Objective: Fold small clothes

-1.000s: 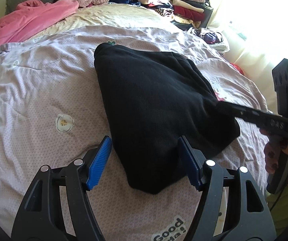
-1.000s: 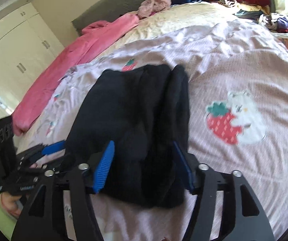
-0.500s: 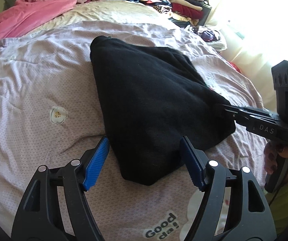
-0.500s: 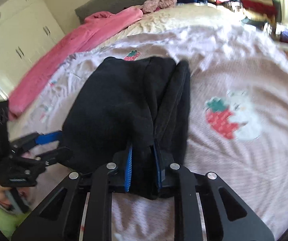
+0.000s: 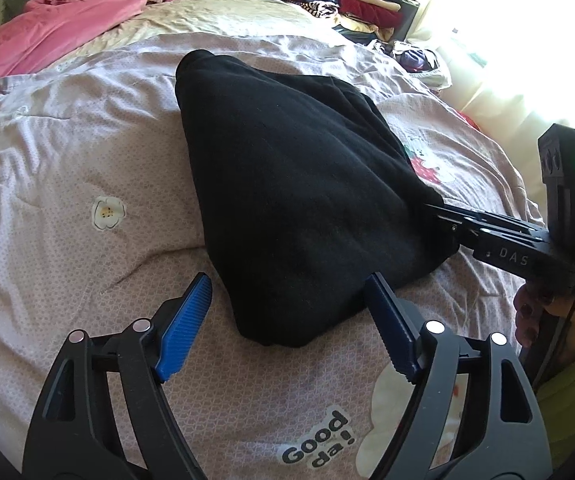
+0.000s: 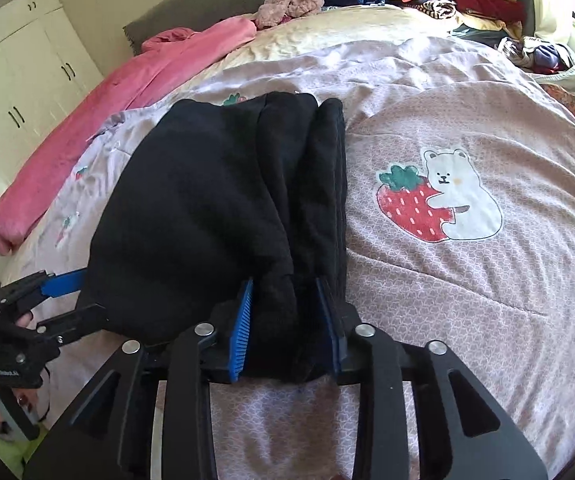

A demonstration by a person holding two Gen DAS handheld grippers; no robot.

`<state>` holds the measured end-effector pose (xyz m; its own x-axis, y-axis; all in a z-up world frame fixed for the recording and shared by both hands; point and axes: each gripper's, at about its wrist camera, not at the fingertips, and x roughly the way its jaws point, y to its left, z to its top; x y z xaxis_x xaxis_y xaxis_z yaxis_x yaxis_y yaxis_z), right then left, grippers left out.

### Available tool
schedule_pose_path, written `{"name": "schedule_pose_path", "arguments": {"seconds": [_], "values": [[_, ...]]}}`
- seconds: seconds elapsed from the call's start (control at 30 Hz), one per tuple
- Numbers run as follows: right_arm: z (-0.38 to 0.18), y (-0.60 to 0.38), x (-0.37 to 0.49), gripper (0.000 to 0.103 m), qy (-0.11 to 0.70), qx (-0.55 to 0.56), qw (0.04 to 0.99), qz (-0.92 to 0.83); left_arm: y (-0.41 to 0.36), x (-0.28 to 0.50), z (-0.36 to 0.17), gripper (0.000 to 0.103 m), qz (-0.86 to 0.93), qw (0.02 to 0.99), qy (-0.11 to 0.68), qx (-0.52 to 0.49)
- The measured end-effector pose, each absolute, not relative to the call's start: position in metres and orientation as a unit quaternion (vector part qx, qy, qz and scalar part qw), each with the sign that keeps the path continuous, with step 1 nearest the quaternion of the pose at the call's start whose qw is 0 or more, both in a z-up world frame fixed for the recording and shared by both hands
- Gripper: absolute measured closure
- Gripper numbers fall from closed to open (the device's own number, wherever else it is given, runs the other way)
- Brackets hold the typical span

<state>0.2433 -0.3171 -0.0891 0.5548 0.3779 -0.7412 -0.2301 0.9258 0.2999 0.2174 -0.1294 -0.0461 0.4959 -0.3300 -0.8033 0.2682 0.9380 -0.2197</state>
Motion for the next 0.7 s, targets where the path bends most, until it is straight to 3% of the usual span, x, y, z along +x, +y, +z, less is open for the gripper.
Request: {"name": "schedule_pose_path", "arguments": {"seconds": [0.1, 0.17, 0.2, 0.3, 0.33, 0.47, 0.7], "values": [[-0.083, -0.314, 0.239, 0.062, 0.437, 0.077, 0.88, 0.169, -0.128, 0.215, -0.044, 0.03, -0.174, 0.865, 0.469, -0.037], [-0.079, -0.313, 0.235, 0.05, 0.435, 0.072, 0.883, 0.159, -0.126, 0.212, -0.042, 0.028, -0.174, 0.866, 0.467, -0.038], [-0.078, -0.312, 0.234, 0.037, 0.436, 0.066, 0.885, 0.148, -0.125, 0.211, -0.041, 0.028, -0.173, 0.867, 0.466, -0.037], [-0.073, -0.315, 0.225, 0.034, 0.424, 0.061, 0.894, 0.133, -0.12, 0.207, -0.038, 0.025, -0.169, 0.87, 0.462, -0.039], [-0.069, -0.317, 0.22, 0.027, 0.418, 0.063, 0.897, 0.127, -0.117, 0.205, -0.037, 0.024, -0.167, 0.871, 0.46, -0.039], [-0.047, -0.318, 0.19, 0.008, 0.373, 0.05, 0.92, 0.112, -0.106, 0.192, -0.026, 0.009, -0.161, 0.88, 0.445, -0.036], [-0.014, -0.305, 0.126, 0.004, 0.298, -0.003, 0.951, 0.087, -0.08, 0.157, -0.005, 0.009, -0.141, 0.898, 0.415, -0.035]]}}
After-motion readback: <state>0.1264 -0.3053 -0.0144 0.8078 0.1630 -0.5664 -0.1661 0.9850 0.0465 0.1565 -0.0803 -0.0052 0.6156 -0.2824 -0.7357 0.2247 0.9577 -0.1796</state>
